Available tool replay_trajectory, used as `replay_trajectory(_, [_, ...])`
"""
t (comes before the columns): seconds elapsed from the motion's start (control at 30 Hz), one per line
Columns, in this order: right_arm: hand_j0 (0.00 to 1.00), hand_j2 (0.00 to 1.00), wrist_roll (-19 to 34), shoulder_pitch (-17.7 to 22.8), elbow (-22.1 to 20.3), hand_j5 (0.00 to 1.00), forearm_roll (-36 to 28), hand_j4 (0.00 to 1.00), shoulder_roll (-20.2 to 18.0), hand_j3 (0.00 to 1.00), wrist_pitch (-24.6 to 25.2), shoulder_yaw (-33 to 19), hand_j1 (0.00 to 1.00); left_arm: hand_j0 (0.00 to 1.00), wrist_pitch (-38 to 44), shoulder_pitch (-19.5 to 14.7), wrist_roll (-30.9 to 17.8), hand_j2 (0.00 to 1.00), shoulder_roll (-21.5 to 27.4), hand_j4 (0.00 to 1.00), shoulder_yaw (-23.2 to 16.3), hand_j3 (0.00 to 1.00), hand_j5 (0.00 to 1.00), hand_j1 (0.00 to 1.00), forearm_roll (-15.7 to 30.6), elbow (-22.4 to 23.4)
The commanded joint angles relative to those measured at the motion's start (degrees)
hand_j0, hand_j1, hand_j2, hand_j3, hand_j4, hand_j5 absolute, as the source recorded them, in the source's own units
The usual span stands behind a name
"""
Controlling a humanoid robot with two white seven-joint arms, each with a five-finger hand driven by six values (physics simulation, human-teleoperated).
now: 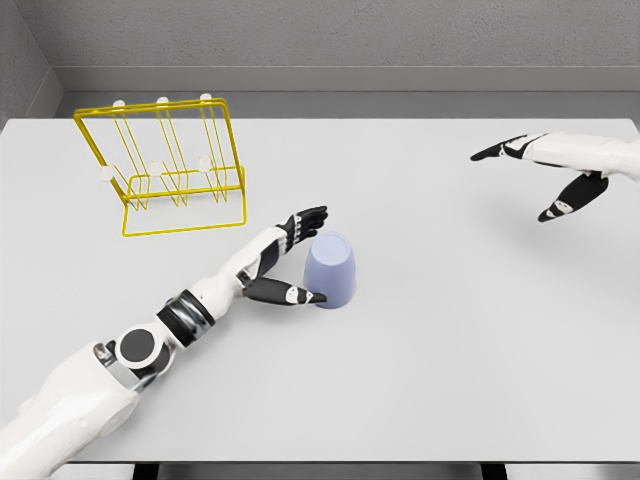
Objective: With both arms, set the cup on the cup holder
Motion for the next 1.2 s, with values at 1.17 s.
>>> replay_trajectory(1.17, [1.00,1.00,-0.2,0.0,0.1,1.00,-0.4,1.00,-0.1,1.00,0.1,0.0,1.00,1.00,0.0,0.0,0.1,1.00,-3.6,1.00,-0.1,1.00,1.00,1.00,-2.6,1.1])
